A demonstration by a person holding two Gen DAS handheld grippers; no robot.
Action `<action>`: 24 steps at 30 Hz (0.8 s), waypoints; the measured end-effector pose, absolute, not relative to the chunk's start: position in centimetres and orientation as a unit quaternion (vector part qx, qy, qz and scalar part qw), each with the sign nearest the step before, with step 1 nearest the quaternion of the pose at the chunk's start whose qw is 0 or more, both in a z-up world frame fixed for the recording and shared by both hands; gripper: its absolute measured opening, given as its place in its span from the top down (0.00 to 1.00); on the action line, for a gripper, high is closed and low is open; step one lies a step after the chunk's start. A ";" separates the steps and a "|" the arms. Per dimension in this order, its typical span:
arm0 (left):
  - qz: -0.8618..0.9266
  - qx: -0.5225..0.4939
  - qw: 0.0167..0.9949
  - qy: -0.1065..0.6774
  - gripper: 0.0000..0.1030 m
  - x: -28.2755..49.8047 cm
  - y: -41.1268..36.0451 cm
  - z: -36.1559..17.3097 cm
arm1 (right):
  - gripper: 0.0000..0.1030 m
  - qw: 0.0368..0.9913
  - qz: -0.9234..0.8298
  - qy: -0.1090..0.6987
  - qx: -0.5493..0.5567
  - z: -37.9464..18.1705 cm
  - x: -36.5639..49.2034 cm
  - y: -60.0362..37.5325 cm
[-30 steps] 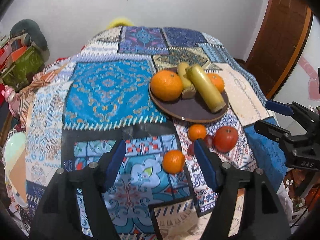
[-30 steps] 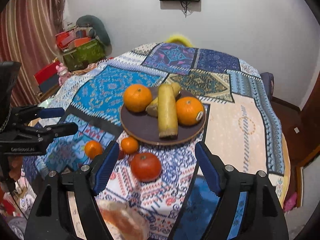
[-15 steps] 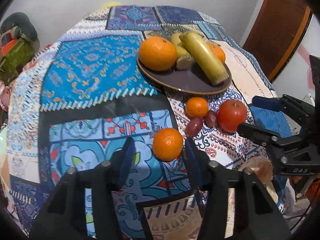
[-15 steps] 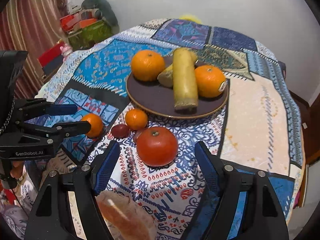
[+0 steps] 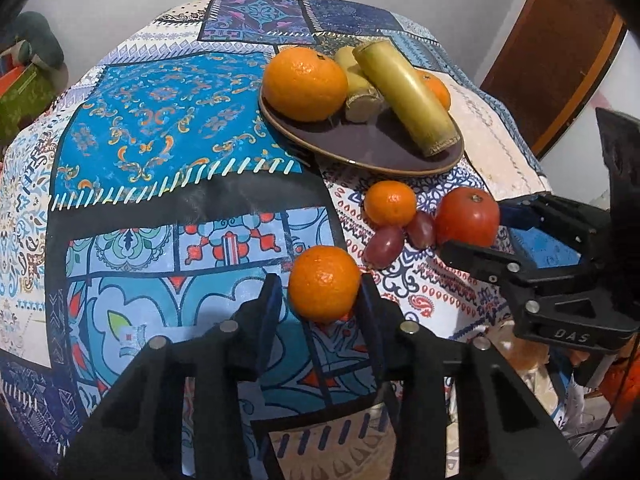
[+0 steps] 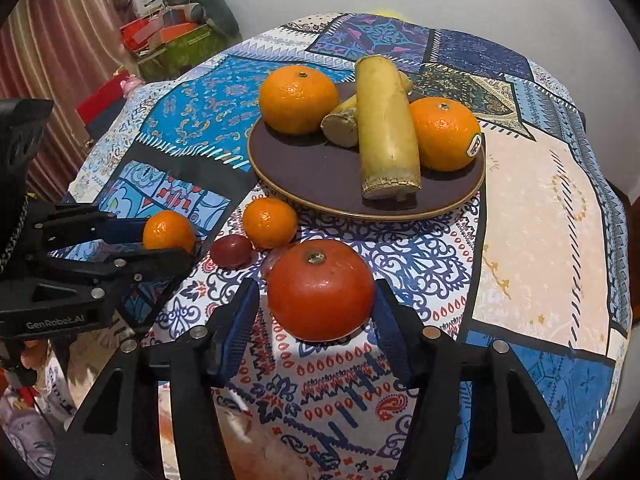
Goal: Organize fruits
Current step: 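Grasp a small tangerine with the left tool while the right tool grasps the red tomato, then set the tangerine on the plate with the left tool while the right tool carries the tomato over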
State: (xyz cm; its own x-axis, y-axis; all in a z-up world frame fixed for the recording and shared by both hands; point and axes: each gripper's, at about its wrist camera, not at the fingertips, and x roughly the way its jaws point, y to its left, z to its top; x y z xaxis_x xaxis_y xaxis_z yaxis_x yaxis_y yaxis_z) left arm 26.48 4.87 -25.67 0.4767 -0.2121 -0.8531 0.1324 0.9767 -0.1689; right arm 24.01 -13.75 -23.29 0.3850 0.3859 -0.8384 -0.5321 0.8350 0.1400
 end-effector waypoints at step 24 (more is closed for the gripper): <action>-0.110 -0.037 0.882 0.456 0.68 29.5 4.1 -21.7 | 0.55 0.868 0.263 0.418 -0.053 -17.8 26.0 -16.5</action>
State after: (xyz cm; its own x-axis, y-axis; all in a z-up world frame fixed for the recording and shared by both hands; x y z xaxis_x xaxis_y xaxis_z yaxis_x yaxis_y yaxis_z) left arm 29.49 4.07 -21.68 0.5599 -0.2271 -0.7968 0.1595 0.9733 -0.1653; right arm 25.99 -16.48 -17.79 0.5111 0.4127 -0.7539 -0.5008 0.8559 0.1290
